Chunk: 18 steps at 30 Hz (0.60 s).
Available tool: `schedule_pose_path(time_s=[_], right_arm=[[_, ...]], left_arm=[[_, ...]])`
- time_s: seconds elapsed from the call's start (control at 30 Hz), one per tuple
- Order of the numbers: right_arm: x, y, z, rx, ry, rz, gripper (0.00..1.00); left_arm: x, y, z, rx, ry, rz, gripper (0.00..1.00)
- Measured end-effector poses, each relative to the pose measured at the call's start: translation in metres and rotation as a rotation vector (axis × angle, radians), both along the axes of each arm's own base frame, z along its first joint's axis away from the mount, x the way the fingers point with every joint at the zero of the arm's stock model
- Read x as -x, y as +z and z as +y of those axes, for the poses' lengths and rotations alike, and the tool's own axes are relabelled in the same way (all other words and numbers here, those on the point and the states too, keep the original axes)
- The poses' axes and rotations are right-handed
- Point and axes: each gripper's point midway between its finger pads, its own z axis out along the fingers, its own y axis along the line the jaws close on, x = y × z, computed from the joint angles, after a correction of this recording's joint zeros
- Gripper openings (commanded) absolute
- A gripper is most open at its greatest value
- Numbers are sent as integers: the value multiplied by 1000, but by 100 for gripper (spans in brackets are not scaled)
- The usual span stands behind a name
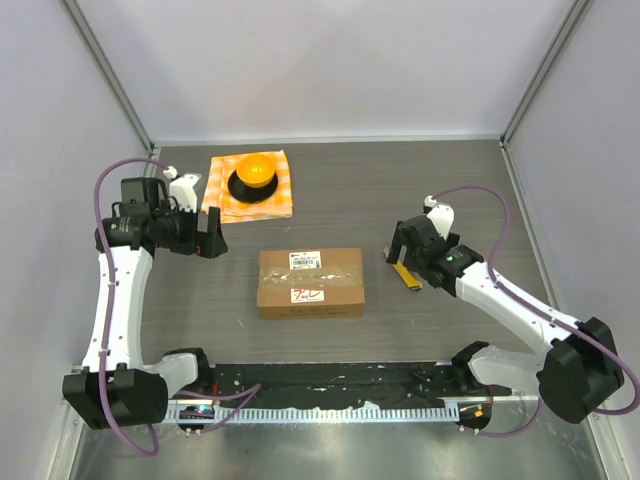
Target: Unpack the express box
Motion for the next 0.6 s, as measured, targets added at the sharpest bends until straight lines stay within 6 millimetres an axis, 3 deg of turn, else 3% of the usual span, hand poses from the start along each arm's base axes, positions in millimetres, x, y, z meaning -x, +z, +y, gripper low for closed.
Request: schedule_pose_path(time_s=[0.2, 0.37, 0.6], right_arm=[[-2, -31, 1, 44, -7, 75, 91], [8, -56, -1, 38, 8, 92, 89], [9, -63, 4, 3, 33, 74, 87]], left_arm=[[4, -3, -2, 11, -7, 17, 100], [6, -4, -3, 13, -15, 25, 100], [8, -5, -4, 9, -35, 27, 100]])
